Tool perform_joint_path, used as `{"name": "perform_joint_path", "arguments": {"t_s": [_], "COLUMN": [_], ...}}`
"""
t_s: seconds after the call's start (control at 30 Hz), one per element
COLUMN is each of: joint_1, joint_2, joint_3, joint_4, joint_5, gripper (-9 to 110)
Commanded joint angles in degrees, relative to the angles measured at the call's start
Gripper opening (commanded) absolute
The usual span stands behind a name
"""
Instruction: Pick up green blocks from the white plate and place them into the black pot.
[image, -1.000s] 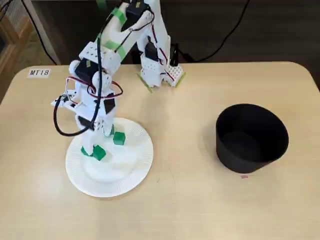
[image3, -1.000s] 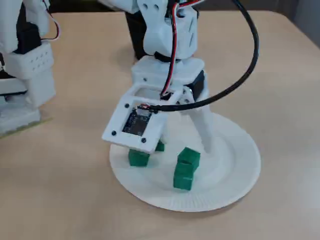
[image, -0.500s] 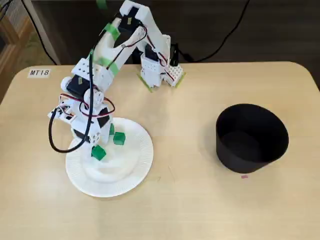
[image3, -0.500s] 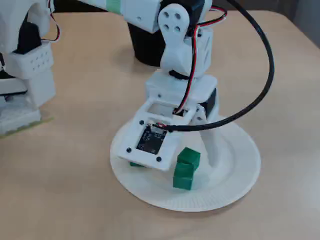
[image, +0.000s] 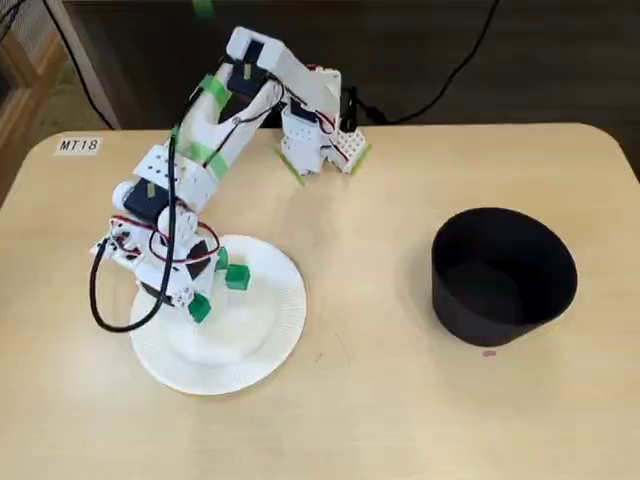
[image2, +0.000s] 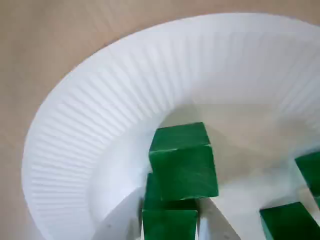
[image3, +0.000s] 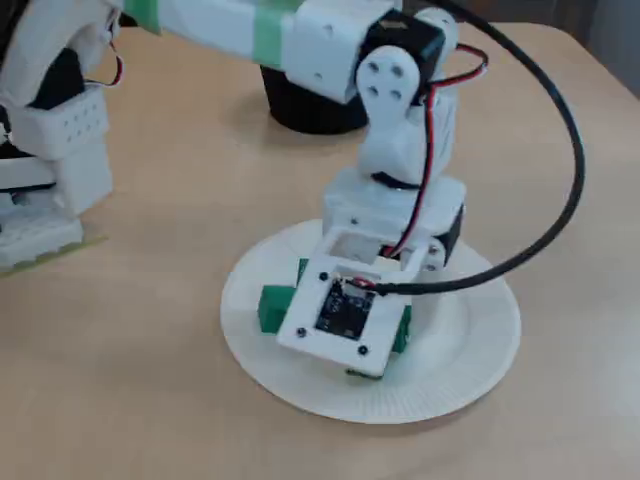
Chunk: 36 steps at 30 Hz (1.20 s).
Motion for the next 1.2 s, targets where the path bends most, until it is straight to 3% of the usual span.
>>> {"name": "perform_joint_path", "arguments": {"t_s": [0.0, 0.27, 0.43, 0.5, 0.77, 1.17], "joint_1": [-1.05, -11.78, -31.11, -38.94, -60.64, -67.94], "joint_2": [6.5, 35.24, 59.85, 64.6, 64.69, 56.6], "joint_3": [-3.16, -0.09, 31.11, 38.41, 47.29, 52.56], "joint_4": [0.44, -3.16, -26.28, -30.5, -41.75, -42.63], "joint_5": [-0.18, 3.43, 14.15, 15.91, 11.69, 7.21], "gripper": [-2, -2, -2, -2, -2, -2]}}
